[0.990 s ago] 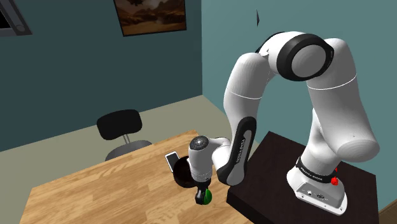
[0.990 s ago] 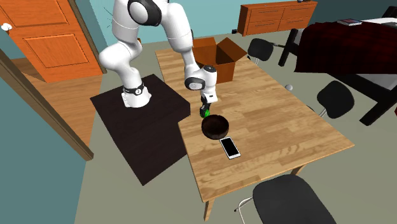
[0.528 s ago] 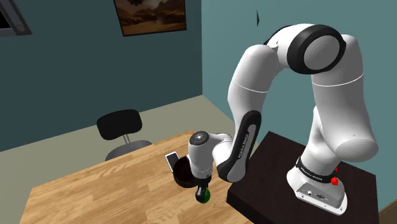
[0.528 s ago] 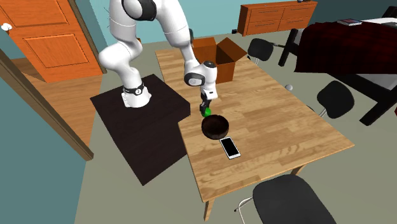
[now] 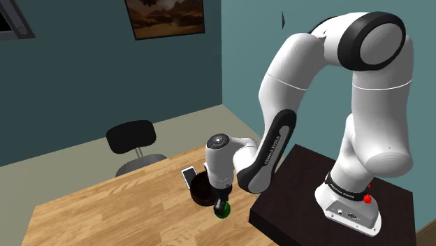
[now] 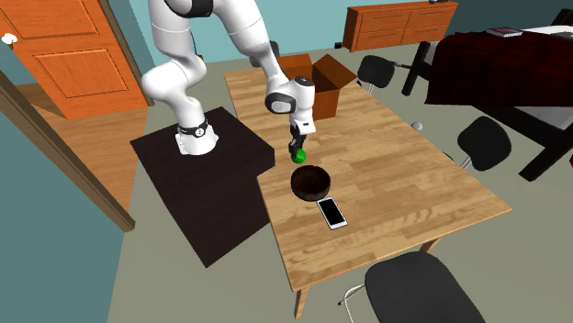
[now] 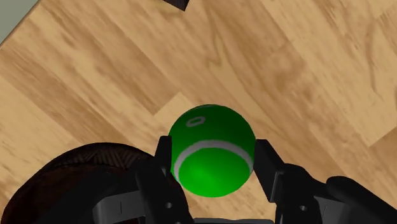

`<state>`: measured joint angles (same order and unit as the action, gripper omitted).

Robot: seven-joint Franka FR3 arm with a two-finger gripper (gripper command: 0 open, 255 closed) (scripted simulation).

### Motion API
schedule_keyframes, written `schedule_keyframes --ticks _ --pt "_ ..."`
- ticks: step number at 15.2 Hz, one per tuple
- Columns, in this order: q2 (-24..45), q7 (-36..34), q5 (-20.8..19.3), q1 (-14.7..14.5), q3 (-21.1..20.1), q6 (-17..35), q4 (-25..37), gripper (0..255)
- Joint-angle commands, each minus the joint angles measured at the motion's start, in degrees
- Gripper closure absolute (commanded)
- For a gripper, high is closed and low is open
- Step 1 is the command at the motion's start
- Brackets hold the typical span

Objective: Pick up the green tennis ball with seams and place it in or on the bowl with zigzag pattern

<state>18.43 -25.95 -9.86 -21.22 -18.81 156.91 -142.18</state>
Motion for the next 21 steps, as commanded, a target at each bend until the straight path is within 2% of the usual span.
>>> schedule_keyframes --ticks 1,7,8,9,15,21 --pt "-1.8 1.0 1.2 0.8 -0.9 -1.3 -0.4 255" --pt "-7.0 3.7 5.2 2.4 -3.3 -5.7 -0.9 255" --pt "-5.9 3.2 4.4 2.2 -2.9 -4.8 -0.9 255" --pt "-5.9 3.2 4.4 2.2 -2.9 -4.8 -0.9 0" --pt "8.6 16.5 2.7 6.7 -3.1 7.7 2.7 0" --pt "13.8 14.8 0.5 3.4 0.2 11.3 4.5 0"
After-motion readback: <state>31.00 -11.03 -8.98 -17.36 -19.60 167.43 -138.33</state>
